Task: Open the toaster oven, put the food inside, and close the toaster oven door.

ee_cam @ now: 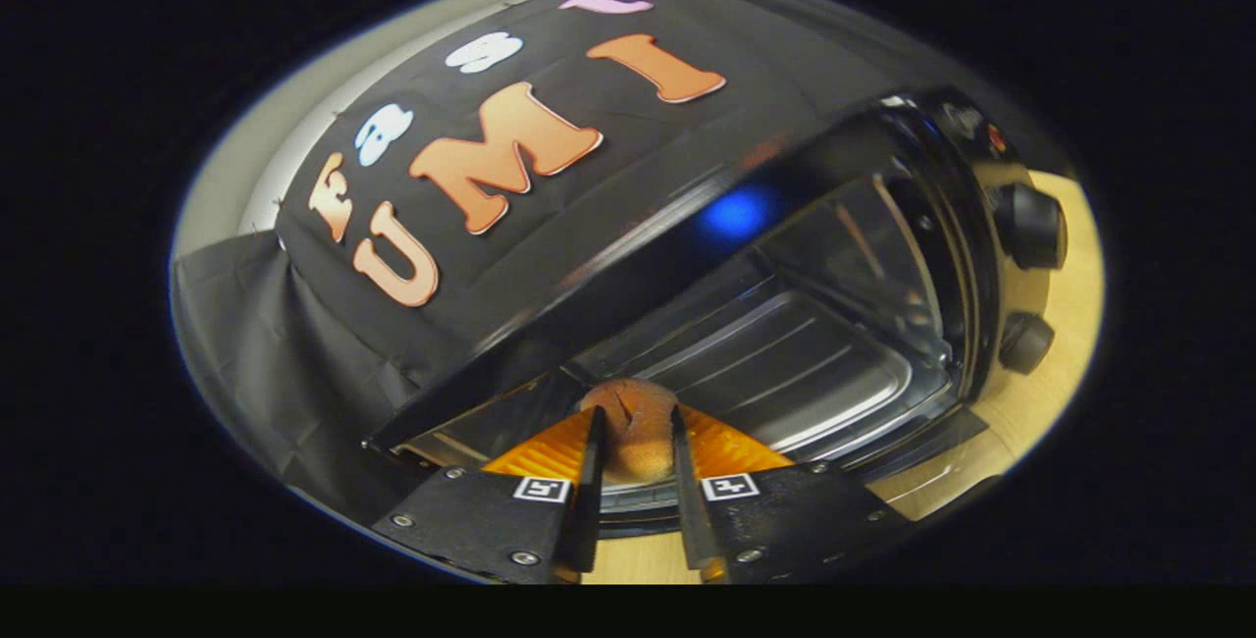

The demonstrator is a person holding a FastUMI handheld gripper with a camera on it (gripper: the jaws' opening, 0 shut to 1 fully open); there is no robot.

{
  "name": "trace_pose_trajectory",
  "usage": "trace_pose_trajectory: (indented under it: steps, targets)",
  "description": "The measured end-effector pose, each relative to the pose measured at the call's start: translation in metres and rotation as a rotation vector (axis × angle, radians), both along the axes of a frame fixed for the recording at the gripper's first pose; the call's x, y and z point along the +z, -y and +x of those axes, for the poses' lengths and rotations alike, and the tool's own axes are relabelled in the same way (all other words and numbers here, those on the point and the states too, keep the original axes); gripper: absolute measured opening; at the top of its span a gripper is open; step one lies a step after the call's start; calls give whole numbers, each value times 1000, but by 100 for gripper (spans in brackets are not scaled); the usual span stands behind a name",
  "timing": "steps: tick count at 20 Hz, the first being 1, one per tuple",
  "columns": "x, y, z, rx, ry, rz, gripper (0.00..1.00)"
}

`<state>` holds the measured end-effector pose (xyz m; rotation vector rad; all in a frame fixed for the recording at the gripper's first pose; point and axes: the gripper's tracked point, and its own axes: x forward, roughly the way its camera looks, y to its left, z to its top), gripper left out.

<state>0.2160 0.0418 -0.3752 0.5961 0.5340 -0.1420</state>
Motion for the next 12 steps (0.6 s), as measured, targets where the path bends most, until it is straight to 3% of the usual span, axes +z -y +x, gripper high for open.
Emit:
trace_pose_trajectory:
  steps: [4, 12]
  targets:
    - [4, 6, -3, 36, 9, -147, 59]
    - [21, 28, -22, 75, -1, -329, 79]
